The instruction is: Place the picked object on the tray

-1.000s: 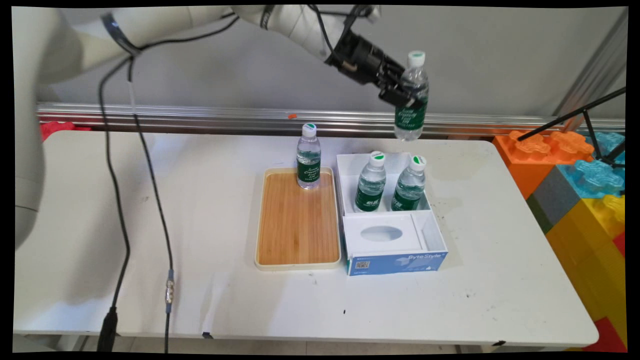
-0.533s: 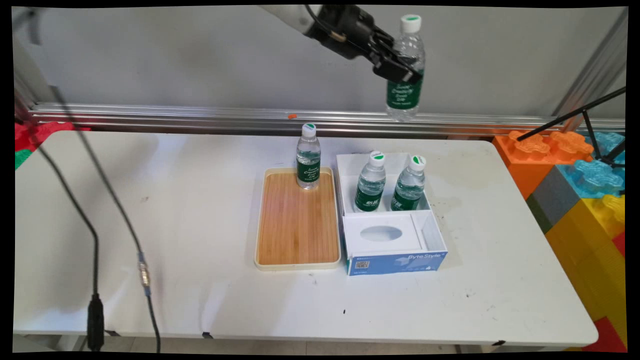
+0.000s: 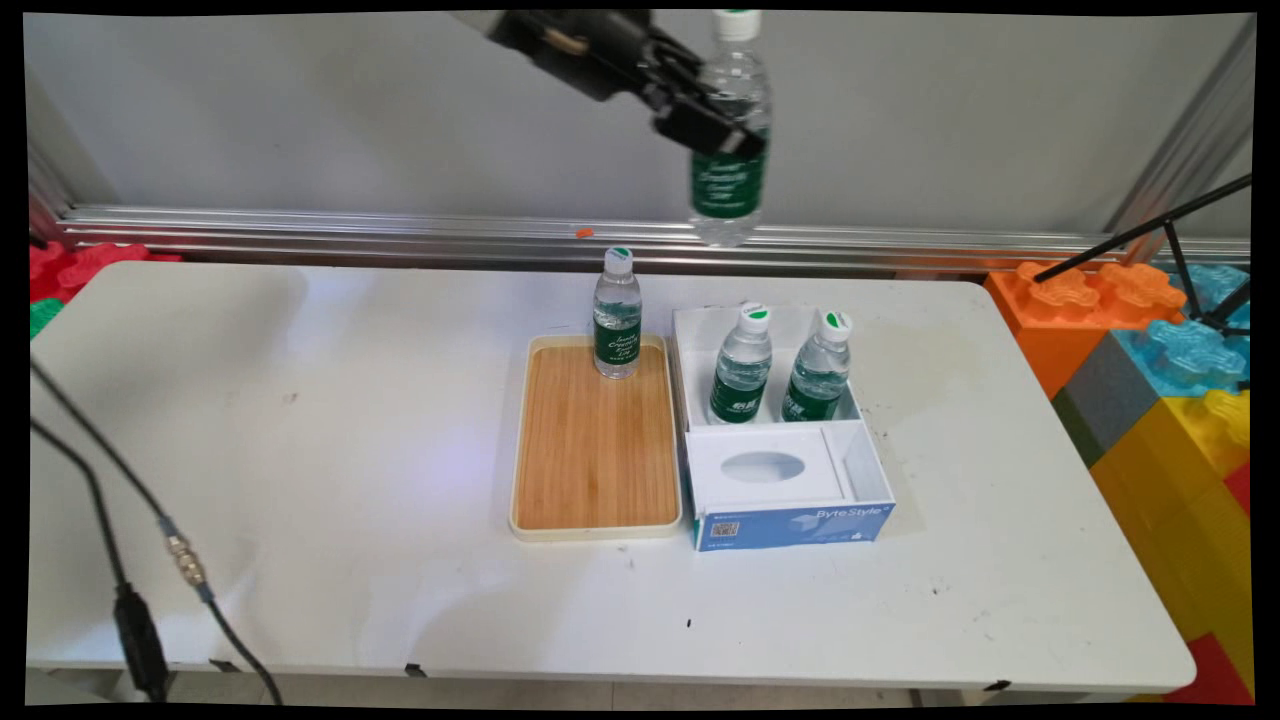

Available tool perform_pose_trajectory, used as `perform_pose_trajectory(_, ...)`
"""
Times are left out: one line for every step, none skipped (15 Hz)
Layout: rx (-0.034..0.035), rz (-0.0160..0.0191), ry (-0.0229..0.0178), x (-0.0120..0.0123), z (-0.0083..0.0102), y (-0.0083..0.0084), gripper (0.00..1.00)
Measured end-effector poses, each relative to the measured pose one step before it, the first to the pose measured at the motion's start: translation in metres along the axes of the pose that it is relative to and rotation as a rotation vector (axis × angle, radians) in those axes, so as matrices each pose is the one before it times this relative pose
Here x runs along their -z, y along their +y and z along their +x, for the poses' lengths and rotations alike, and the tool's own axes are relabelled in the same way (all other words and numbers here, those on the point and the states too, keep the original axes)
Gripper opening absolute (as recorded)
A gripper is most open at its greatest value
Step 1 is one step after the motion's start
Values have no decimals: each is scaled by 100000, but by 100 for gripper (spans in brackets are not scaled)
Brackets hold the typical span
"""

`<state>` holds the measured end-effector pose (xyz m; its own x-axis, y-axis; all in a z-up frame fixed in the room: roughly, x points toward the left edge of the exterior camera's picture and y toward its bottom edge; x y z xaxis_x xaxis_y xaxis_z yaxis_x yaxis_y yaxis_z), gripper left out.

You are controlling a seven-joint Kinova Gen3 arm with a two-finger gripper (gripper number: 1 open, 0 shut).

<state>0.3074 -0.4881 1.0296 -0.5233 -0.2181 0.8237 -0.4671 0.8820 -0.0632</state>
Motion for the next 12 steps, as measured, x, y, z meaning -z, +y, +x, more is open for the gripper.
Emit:
perform_pose_trajectory(274,279,-922,1218,-416,417,0)
perform_pose_trajectory(55,430,-1501,1722,-762,487,0)
perform_pose_trajectory(-376,351,-1369,1260,-742,293,0)
perform_pose_trajectory(-668,560,-1579,1427,-968,236,0)
perform_pose_trajectory(-851,785,-1701,1348,-1159,141,0)
perform_pose_trajectory(-1000,681,-1436,987,-1070,57,0)
perform_pose_trajectory(-1159,564,-1383,827,-1104,45,0)
perform_pose_trajectory(-1684,733,-1503,862,-1613,90,0)
perform_pose_trajectory(-1014,434,-837,279,-1079,53,0)
perform_pose_trajectory(-1320,330,-1240,239,-1461,139,0)
perform_pose_trajectory(-1025,732,-844,-9,-1459,89,0)
perform_pose_trajectory(-614,721,-559,-262,-1398,143,0)
